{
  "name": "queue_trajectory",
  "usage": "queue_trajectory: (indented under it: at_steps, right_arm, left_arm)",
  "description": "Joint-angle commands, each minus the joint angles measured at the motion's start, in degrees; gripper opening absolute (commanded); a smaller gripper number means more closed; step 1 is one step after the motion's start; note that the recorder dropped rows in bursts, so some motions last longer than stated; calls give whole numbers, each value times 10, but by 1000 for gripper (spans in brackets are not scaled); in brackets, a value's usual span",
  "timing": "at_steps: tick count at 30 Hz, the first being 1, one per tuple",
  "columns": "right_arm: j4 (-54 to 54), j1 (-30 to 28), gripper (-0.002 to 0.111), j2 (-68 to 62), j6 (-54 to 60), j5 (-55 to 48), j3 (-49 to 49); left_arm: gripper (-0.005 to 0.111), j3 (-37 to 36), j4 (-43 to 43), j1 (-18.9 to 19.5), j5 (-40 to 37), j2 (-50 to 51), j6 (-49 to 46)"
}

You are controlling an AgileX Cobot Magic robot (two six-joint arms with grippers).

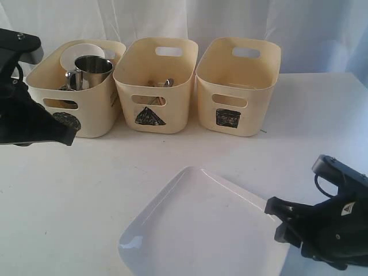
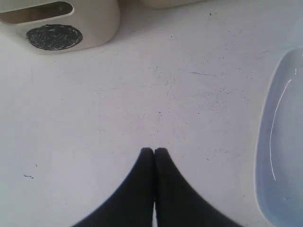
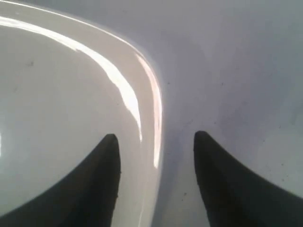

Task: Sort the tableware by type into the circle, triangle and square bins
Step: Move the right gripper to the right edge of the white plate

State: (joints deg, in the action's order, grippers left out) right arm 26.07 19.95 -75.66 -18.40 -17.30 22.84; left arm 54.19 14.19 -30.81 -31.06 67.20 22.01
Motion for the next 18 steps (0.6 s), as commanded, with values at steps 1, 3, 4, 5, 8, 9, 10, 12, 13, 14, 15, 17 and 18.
queue_trajectory:
  at_steps: [1,3,4,5,8,9,10,12,13,14,15,17,18]
  right_arm:
    - [-1,0,46,-5,6,22,-3]
    - [-1,0,46,-14,6,30,-3]
    - [-1,0,46,-19,6,33,-3]
    - [-1,0,46,-25,6,36,-3]
    - [0,0,46,-39,6,37,-3]
    - [1,0,46,-41,6,35,-3]
    - [2,0,46,-44,6,34,-3]
    - [5,0,44,-44,6,33,-3]
    - [9,0,42,-44,6,29,-3]
    - [12,0,41,-44,6,26,-3]
    - [13,0,41,-44,6,23,-3]
    - [13,6,41,-44,6,20,-3]
    - [13,11,41,-44,8,21,-3]
  left_arm:
    - [0,-4,-5,-4,0,-6,4]
    - [0,-4,-5,-4,0,-6,4]
    - [0,-4,-5,-4,0,-6,4]
    - [0,-4,-5,-4,0,-6,4]
    - [0,-4,-5,-4,0,-6,4]
    - [0,-4,-5,-4,0,-6,4]
    - [0,-4,-5,-4,0,-6,4]
    - [0,-4,-5,-4,0,-6,4]
    - [0,-4,-5,-4,0,-6,4]
    - [0,-4,-5,-4,0,-6,4]
    - [0,-4,-5,-4,0,-6,4]
    - [0,-4,-5,-4,0,-6,4]
    - [0,-4,-5,-4,0,-6,4]
